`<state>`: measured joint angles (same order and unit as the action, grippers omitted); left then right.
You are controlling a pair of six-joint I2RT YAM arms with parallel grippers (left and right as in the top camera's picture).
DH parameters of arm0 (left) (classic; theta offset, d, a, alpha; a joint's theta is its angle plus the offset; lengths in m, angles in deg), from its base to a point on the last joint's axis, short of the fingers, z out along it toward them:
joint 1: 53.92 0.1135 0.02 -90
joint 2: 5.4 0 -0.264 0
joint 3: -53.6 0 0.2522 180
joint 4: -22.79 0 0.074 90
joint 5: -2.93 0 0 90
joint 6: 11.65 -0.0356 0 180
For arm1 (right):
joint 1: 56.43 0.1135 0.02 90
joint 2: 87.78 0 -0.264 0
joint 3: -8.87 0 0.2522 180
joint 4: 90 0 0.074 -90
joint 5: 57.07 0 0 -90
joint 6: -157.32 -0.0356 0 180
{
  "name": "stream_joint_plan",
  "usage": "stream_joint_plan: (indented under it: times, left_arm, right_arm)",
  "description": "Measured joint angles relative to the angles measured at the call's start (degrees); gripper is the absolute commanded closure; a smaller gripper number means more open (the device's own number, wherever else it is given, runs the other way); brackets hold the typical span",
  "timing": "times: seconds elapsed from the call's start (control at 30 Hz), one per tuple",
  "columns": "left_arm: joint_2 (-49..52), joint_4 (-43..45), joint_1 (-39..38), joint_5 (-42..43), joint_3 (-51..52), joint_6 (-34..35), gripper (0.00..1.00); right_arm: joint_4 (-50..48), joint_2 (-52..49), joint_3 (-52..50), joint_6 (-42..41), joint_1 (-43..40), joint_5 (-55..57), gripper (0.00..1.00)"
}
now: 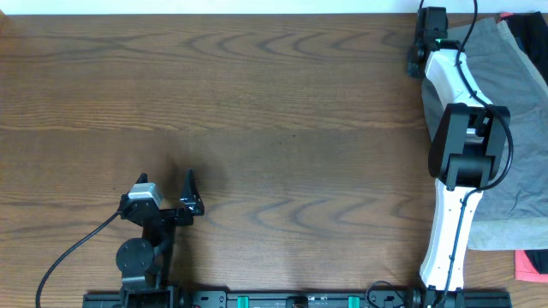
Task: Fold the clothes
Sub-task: 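Reach the right gripper to the clothes pile and grasp the grey shorts, then pull the grey shorts left and lay them flat mid-table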
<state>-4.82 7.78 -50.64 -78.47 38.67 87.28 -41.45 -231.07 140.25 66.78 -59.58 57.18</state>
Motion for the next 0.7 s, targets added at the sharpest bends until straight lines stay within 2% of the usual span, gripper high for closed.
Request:
stream_joint_plan:
  times: [0.2,0.7]
  left_arm:
    - [0.0,0.0,0.0,0.0,0.0,0.0,0.02]
    - [0.0,0.0,0.0,0.0,0.0,0.0,0.02]
  right_arm:
    - [2.1,2.47,0.0,-3.15,0.0,-0.55,0.99]
    - [10.6,16.57,0.0,-6.88,0.02,-1.84,0.99]
